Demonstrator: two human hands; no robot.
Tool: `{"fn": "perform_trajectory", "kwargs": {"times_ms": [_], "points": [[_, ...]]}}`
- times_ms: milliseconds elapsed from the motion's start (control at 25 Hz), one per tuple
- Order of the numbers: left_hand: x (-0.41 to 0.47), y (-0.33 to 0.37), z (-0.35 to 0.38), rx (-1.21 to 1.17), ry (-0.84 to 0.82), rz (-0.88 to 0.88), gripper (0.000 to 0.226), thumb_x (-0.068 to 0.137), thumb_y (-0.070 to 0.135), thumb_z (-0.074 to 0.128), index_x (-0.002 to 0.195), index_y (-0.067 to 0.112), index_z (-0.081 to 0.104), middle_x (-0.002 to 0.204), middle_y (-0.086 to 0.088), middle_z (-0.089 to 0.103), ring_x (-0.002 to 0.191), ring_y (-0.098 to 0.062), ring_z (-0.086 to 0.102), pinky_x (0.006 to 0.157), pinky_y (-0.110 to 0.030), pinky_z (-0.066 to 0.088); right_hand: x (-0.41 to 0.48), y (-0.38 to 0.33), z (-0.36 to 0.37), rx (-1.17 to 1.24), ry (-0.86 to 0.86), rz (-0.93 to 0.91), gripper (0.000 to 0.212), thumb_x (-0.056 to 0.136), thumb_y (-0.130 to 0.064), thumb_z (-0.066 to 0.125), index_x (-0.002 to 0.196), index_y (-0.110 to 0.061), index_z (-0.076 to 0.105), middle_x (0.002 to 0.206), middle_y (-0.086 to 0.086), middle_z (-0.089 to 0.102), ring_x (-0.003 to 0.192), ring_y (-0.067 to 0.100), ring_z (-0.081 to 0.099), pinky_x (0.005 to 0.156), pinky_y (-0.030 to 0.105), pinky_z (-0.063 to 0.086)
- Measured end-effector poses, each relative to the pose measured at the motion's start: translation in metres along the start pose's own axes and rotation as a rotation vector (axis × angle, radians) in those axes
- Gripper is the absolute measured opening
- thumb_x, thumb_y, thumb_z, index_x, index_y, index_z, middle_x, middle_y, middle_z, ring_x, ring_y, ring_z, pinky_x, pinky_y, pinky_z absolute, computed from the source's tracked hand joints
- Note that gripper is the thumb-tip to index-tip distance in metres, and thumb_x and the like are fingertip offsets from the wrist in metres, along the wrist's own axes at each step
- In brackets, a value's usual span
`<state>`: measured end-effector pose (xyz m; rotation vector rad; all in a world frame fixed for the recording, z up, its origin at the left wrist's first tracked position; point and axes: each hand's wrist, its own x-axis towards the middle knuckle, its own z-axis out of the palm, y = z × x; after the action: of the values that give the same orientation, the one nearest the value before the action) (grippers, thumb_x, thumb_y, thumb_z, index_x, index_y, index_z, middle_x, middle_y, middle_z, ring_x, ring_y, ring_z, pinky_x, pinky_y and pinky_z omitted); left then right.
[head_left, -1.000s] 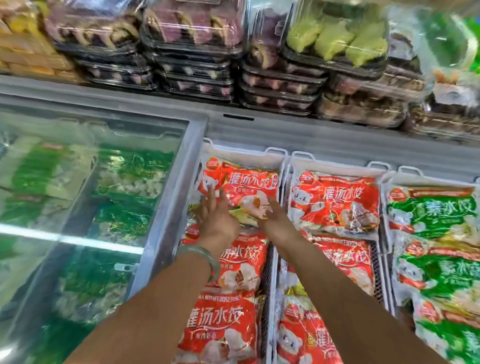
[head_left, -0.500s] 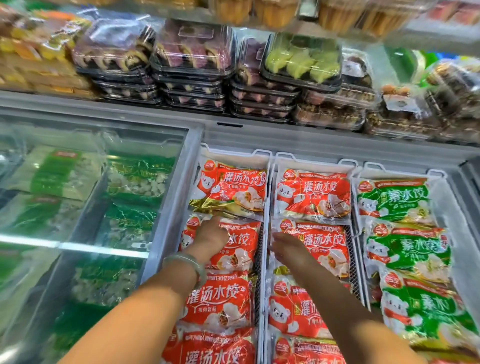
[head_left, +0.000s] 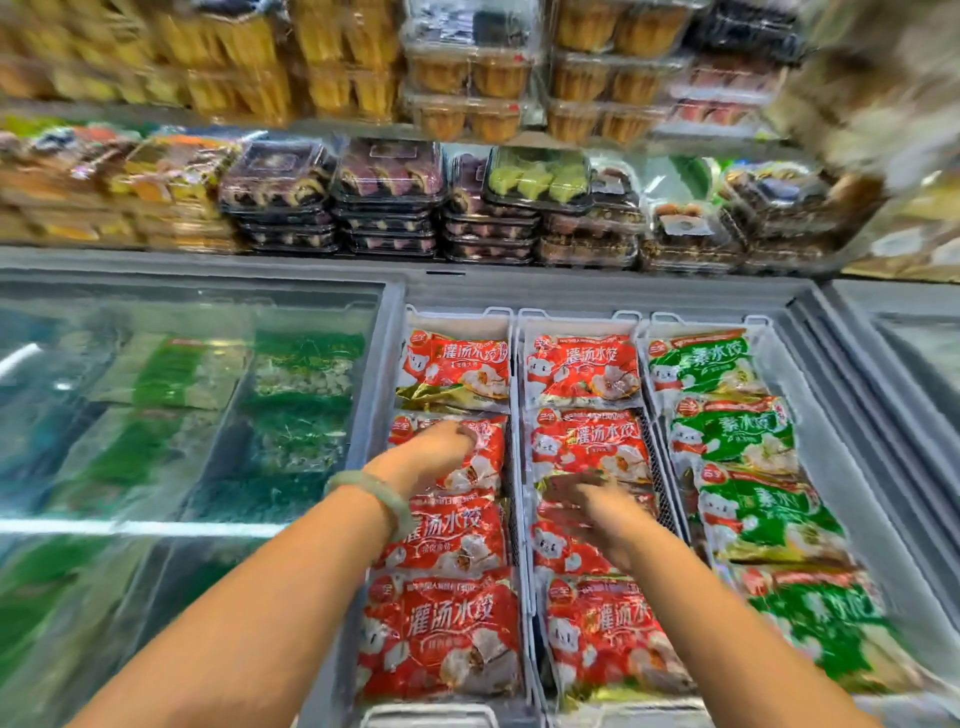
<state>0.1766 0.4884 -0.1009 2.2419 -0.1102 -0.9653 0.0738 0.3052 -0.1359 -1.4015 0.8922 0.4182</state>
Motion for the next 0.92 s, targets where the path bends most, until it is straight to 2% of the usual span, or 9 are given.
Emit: {"fn": "perform_trajectory", "kwargs": {"times_ms": [80,160,240,320,400,480,560,760,920], "points": [[-0.022,0.004,0.005,0.002,-0.023,0.042,0.017,0.096,0.010,0.038,0.097,0.011,0.055,0.096,-0.006,0.054,0.088,-0.019,0.052,0.071,-0.027,0.043,-0.032,0.014,-0.009,0.000,-0.027,-0.013,0.014,0.098,-0.012,0.046,0.102,-0.010,0.060,0.103,0.010,0.070,0.088,0.024,0.066,0.067,0.029,0.053],[-0.040,0.014,0.013,-0.012,-0.051,0.072,0.014,0.095,0.011,0.042,0.091,0.013,0.056,0.093,-0.005,0.056,0.077,-0.015,0.052,0.060,-0.021,0.040,-0.056,0.028,-0.025,0.008,-0.020,-0.032,0.013,0.097,-0.014,0.049,0.099,-0.010,0.061,0.093,0.006,0.070,0.078,0.019,0.064,0.058,0.024,0.051],[-0.056,0.027,0.026,-0.067,-0.066,0.085,0.018,0.096,0.010,0.042,0.083,0.013,0.054,0.085,-0.005,0.056,0.066,-0.011,0.049,0.058,-0.020,0.041,-0.076,0.046,-0.047,0.015,0.035,-0.052,0.015,0.096,-0.018,0.051,0.101,-0.009,0.062,0.087,0.003,0.069,0.071,0.015,0.062,0.056,0.022,0.048],[-0.075,0.040,0.039,-0.104,-0.114,0.100,0.018,0.097,0.010,0.041,0.098,0.005,0.059,0.098,-0.015,0.062,0.074,-0.017,0.055,0.065,-0.023,0.044,-0.093,0.066,-0.073,0.060,0.100,-0.061,0.021,0.095,-0.020,0.053,0.107,-0.006,0.061,0.085,0.003,0.069,0.064,0.013,0.059,0.053,0.022,0.045],[-0.094,0.056,0.055,-0.033,-0.170,0.149,0.024,0.099,0.012,0.039,0.111,0.002,0.058,0.116,-0.016,0.060,0.092,-0.021,0.059,0.069,-0.023,0.044,-0.116,0.084,-0.099,0.111,0.137,-0.069,0.017,0.096,-0.019,0.051,0.101,-0.006,0.061,0.081,0.004,0.065,0.059,0.012,0.053,0.051,0.022,0.039],[-0.109,0.071,0.070,0.001,-0.192,0.177,0.022,0.100,0.016,0.038,0.107,0.007,0.057,0.119,-0.010,0.059,0.100,-0.019,0.058,0.079,-0.027,0.046,-0.136,0.098,-0.122,0.115,0.167,-0.083,0.014,0.096,-0.017,0.050,0.095,-0.008,0.060,0.080,0.004,0.061,0.059,0.013,0.050,0.054,0.023,0.038],[-0.123,0.088,0.092,0.006,-0.200,0.204,0.027,0.101,0.016,0.036,0.117,0.006,0.054,0.123,-0.007,0.058,0.106,-0.018,0.055,0.079,-0.026,0.045,-0.161,0.115,-0.148,0.111,0.206,-0.103,0.013,0.096,-0.019,0.051,0.099,-0.010,0.060,0.081,0.003,0.062,0.062,0.014,0.052,0.055,0.023,0.042],[-0.163,0.140,0.195,-0.046,-0.298,0.244,0.021,0.101,0.015,0.035,0.112,0.011,0.052,0.114,-0.005,0.056,0.094,-0.014,0.053,0.074,-0.025,0.043,-0.228,0.177,-0.243,0.112,0.334,-0.101,0.012,0.095,-0.023,0.051,0.096,-0.017,0.061,0.090,0.003,0.065,0.072,0.015,0.059,0.060,0.023,0.044],[-0.191,0.176,0.296,-0.016,-0.381,0.241,0.034,0.100,0.024,0.036,0.127,0.009,0.052,0.108,0.001,0.061,0.080,-0.009,0.053,0.064,-0.021,0.040,-0.281,0.237,-0.325,0.084,0.445,-0.080,0.014,0.094,-0.028,0.052,0.099,-0.018,0.060,0.091,0.001,0.067,0.068,0.013,0.058,0.059,0.021,0.044]]}}
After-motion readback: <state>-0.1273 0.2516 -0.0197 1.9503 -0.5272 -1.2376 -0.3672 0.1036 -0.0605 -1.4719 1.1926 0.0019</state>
